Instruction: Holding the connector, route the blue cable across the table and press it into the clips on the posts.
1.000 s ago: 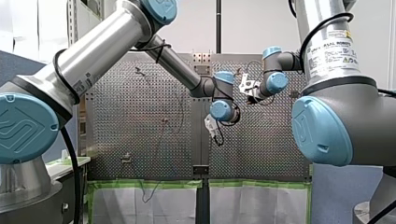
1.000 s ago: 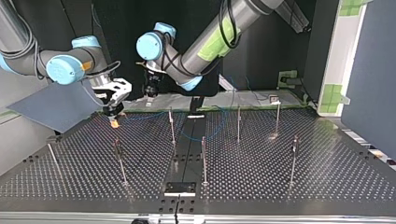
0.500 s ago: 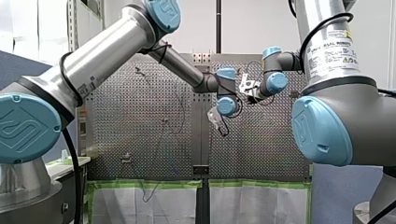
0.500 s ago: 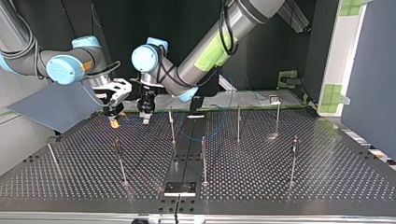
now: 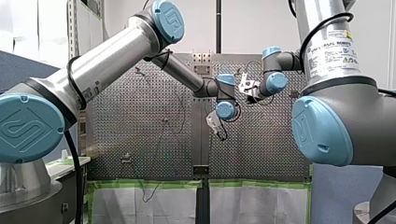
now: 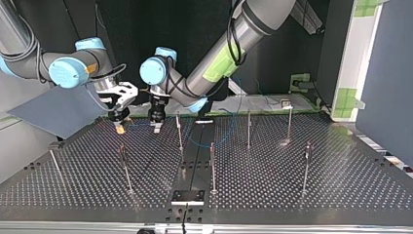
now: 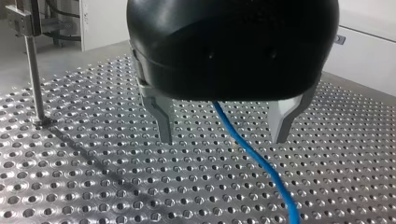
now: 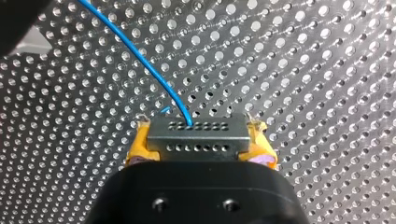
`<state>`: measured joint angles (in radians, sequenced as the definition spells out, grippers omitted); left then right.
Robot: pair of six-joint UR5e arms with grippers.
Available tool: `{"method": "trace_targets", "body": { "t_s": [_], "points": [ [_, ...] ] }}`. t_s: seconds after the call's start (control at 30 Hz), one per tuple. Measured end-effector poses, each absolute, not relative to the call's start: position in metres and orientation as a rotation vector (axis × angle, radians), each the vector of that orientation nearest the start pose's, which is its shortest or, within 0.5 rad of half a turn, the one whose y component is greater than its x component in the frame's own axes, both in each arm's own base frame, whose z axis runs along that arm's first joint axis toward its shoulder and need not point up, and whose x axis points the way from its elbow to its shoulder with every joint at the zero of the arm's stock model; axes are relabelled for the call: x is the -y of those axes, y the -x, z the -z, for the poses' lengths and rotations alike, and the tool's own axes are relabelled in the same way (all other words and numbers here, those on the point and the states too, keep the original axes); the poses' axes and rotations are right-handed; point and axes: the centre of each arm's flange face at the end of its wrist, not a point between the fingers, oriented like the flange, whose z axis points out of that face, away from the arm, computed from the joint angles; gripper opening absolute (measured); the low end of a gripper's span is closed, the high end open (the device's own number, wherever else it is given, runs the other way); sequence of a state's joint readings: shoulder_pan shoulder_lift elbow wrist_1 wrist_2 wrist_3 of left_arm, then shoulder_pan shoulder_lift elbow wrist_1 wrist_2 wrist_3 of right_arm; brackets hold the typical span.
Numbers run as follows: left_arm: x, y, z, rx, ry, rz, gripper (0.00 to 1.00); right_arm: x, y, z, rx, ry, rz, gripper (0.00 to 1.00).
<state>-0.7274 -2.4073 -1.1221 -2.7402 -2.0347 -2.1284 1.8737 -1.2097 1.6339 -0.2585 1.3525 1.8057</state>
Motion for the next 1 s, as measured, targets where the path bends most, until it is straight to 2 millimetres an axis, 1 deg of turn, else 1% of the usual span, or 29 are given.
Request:
{"method": "trace_targets", "body": {
  "t_s": [0.03,0.07,0.1,0.13,0.17,0.3,0.47,0.63,0.73,0.83,1.0],
  "points": [
    [0.577,-0.515,-0.200,-1.580,0.238,0.646,0.70,0.514,-0.323,-0.284,-1.747,2.259,2.249,0.00],
    [0.577,-0.515,-0.200,-1.582,0.236,0.642,0.46,0.514,-0.323,-0.284,-1.745,2.260,2.249,0.00],
    [0.577,-0.515,-0.200,-1.584,0.236,0.639,0.46,0.514,-0.324,-0.284,-1.743,2.260,2.248,0.00],
    [0.577,-0.515,-0.200,-1.585,0.236,0.638,0.29,0.514,-0.324,-0.284,-1.742,2.260,2.248,0.00],
    [0.577,-0.515,-0.200,-1.585,0.237,0.636,0.02,0.514,-0.324,-0.285,-1.741,2.260,2.249,0.00],
    [0.575,-0.515,-0.200,-1.590,0.246,0.638,0.02,0.512,-0.324,-0.290,-1.733,2.256,2.264,0.00],
    [0.572,-0.514,-0.207,-1.601,0.259,0.633,0.02,0.510,-0.322,-0.306,-1.722,2.238,2.309,0.00],
    [0.569,-0.511,-0.210,-1.625,0.260,0.612,0.02,0.508,-0.321,-0.321,-1.705,2.222,2.349,0.00],
    [0.568,-0.506,-0.220,-1.628,0.256,0.590,0.02,0.507,-0.320,-0.334,-1.690,2.204,2.383,0.00],
    [0.565,-0.500,-0.237,-1.626,0.256,0.562,0.02,0.504,-0.319,-0.351,-1.672,2.177,2.425,0.00],
    [0.560,-0.493,-0.274,-1.599,0.261,0.551,0.02,0.498,-0.315,-0.378,-1.653,2.133,2.480,0.00]
  ]
}}
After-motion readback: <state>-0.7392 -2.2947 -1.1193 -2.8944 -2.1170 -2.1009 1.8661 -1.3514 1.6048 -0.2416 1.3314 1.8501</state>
